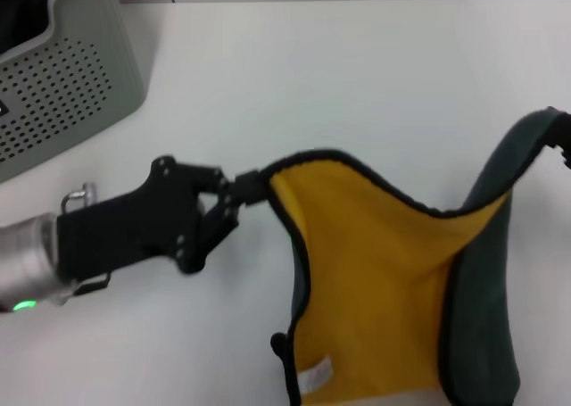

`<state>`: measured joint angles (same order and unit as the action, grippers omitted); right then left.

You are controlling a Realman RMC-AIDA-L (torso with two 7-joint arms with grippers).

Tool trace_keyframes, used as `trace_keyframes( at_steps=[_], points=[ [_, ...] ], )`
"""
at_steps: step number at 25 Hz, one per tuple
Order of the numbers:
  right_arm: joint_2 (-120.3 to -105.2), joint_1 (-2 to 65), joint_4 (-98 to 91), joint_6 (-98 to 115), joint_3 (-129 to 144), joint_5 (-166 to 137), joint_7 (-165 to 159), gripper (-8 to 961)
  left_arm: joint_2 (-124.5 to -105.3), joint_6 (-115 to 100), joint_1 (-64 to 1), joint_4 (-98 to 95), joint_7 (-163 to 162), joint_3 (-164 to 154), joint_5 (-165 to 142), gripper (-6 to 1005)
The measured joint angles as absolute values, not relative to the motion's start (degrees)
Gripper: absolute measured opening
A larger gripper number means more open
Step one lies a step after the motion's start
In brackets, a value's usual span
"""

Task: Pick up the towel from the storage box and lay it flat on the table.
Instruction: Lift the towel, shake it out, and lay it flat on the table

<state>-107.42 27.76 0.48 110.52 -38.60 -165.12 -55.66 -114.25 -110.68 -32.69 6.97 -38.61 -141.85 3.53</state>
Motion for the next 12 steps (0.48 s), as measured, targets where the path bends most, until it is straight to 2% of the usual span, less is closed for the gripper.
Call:
trace_keyframes(
  at_steps=[12],
  points=[
    [-108.95,32.5,0.1,97.2,-38.6,-163.9,-55.6,22,-119.07,-95.9,-37.5,6.8,-34.4,-142.2,10.0,3]
  ],
)
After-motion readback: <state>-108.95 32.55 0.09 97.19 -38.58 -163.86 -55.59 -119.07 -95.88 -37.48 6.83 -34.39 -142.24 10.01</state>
